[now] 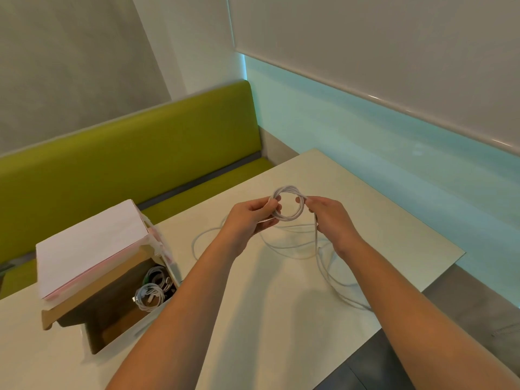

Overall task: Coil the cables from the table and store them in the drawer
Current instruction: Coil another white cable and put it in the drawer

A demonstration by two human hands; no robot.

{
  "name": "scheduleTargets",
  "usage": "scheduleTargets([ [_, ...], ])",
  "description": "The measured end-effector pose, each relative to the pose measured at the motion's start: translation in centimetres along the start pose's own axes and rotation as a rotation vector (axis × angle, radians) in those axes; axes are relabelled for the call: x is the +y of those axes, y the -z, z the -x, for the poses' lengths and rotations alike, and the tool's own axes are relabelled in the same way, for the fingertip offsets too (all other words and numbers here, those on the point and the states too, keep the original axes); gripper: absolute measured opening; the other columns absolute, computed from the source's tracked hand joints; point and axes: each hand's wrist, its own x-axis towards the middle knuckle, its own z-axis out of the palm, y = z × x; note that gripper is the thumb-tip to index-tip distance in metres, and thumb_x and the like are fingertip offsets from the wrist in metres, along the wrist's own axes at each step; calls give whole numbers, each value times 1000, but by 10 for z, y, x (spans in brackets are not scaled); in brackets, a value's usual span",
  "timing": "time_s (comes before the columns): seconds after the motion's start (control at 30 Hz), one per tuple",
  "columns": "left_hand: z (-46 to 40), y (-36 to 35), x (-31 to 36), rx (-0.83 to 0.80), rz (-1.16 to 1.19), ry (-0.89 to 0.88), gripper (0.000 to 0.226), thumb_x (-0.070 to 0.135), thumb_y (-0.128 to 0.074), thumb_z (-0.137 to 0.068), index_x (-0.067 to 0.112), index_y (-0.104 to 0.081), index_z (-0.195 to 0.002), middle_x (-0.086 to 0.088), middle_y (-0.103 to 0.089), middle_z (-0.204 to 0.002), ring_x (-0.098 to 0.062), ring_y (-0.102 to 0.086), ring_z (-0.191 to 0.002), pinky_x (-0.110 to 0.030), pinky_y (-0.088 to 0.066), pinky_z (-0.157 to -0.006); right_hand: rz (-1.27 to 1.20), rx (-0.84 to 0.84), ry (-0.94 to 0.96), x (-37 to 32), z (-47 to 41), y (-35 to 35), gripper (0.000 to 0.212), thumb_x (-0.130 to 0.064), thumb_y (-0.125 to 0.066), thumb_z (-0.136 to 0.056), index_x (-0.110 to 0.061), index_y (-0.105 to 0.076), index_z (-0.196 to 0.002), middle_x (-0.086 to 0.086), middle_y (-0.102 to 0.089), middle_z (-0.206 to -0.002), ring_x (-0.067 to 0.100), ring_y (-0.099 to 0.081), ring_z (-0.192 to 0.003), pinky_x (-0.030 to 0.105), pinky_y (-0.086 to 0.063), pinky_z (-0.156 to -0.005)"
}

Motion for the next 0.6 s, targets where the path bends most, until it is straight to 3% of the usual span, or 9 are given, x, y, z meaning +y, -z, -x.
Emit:
scheduleTargets([
  [0.2,-5,-2,-3,164,72,-79,18,9,-60,-95,3,-71,-108,-9,-72,-97,-17,-69,-86,-23,-58,-78,248,-127,92,31,1,-4,17,-25,-55,-97,-19,-71,-100,-6,-63,-81,5,-52,-69,23,-41,-68],
  [0.4,-8,5,9,203,188,-71,15,11,-57,-97,10,-72,-97,-6,-72,-99,-15,-69,-88,-25,-59,-79,458,-314,-24,92,10,-1,10,-10,-67,-88,-17,-70,-94,1,-67,-95,3,-55,-64,10,-43,-61],
  [0.5,-7,8,10,191,220,-52,16,11,-55,-98,9,-72,-99,-6,-72,-98,-15,-69,-87,-26,-59,-80,393,-393,-122,96,13,-1,8,-14,-65,-90,-16,-68,-97,-2,-65,-91,9,-56,-64,15,-45,-57],
  [0.6,-5,9,10,169,298,-46,18,11,-54,-99,9,-71,-101,-3,-72,-93,-13,-69,-86,-26,-58,-83,489,-540,-177,98,15,-1,13,-16,-64,-92,-14,-69,-104,-5,-64,-84,7,-55,-62,16,-46,-56],
])
